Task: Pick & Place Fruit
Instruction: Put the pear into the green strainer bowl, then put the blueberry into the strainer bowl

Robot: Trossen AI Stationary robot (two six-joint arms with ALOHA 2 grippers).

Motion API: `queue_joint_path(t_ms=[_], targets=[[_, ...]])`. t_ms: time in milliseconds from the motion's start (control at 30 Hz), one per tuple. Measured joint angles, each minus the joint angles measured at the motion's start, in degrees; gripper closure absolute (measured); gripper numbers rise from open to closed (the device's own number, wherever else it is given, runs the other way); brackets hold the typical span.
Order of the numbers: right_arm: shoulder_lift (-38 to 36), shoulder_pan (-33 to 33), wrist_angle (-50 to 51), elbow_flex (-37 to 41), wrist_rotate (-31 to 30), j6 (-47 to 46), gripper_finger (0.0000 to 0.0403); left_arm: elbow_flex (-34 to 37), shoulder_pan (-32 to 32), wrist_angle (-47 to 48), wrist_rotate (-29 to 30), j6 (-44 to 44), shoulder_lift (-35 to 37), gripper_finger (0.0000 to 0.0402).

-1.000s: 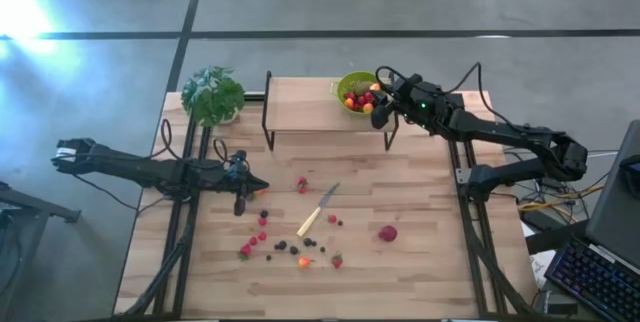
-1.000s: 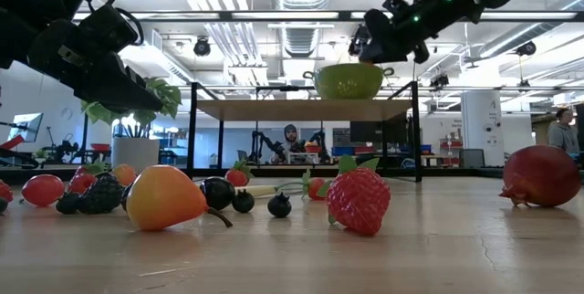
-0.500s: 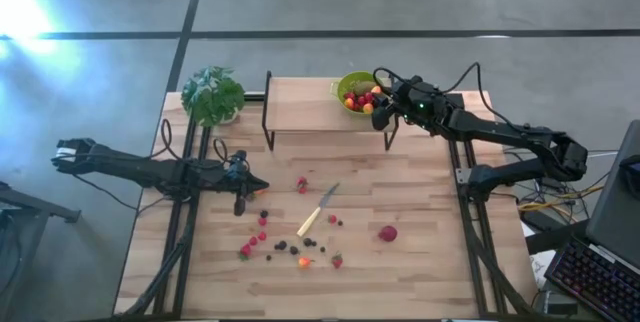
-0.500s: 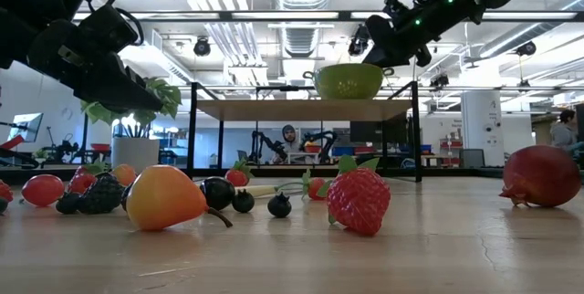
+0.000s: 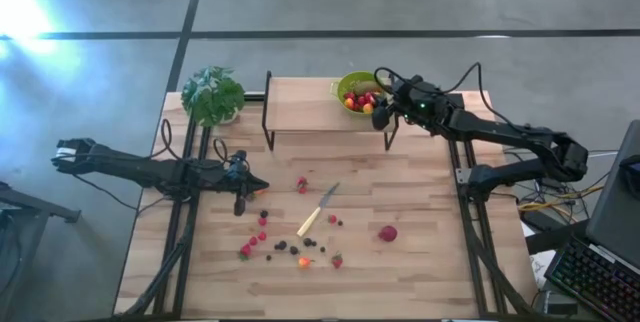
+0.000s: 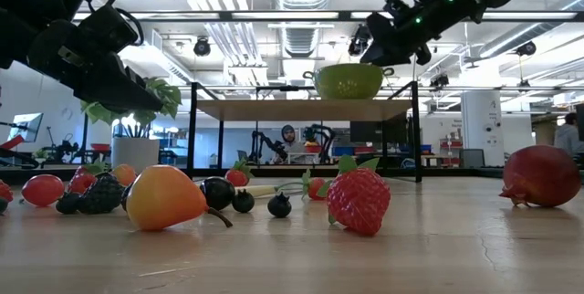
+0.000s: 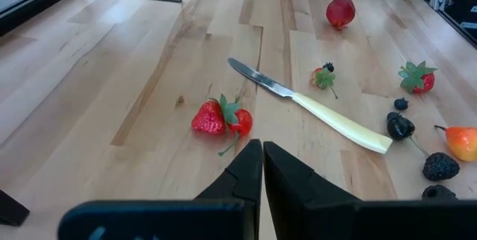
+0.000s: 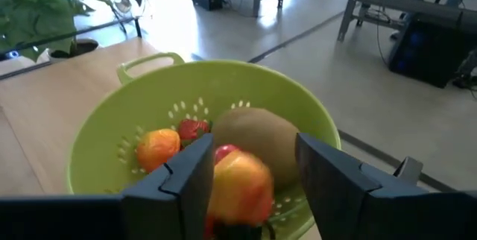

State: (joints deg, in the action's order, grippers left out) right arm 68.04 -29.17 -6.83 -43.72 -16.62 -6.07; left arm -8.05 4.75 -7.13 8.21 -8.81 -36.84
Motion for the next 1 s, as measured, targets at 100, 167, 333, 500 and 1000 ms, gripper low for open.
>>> queue_joint_path(t_ms=[100, 167, 333, 500, 1000], targets=[[-0.79, 0.02, -1.21, 0.00, 0.04, 0.11, 0.0210, 0.00, 0.00, -0.03, 0.01, -0.01, 0.00, 0.0381], [-1.80, 0.32, -1.86, 0.00, 0.17, 0.08, 0.0206, 0.00, -0.01, -0.07, 0.00, 0.01, 0.00, 0.0381], [-5.18, 2.61, -1.94, 0.00, 1.94, 0.06, 0.0207, 0.00, 0.00, -0.14, 0.01, 0.01, -0.01, 0.0381], [-7.98, 7.92, -1.96, 0.00, 6.38, 0.15, 0.0223, 0.00, 0.00, -0.13, 0.00, 0.01, -0.01, 0.0381], [-6.32, 34.14, -1.95, 0.00, 6.09, 3.62, 0.0263, 0.00, 0.00, -0.07, 0.02, 0.01, -0.01, 0.0381]])
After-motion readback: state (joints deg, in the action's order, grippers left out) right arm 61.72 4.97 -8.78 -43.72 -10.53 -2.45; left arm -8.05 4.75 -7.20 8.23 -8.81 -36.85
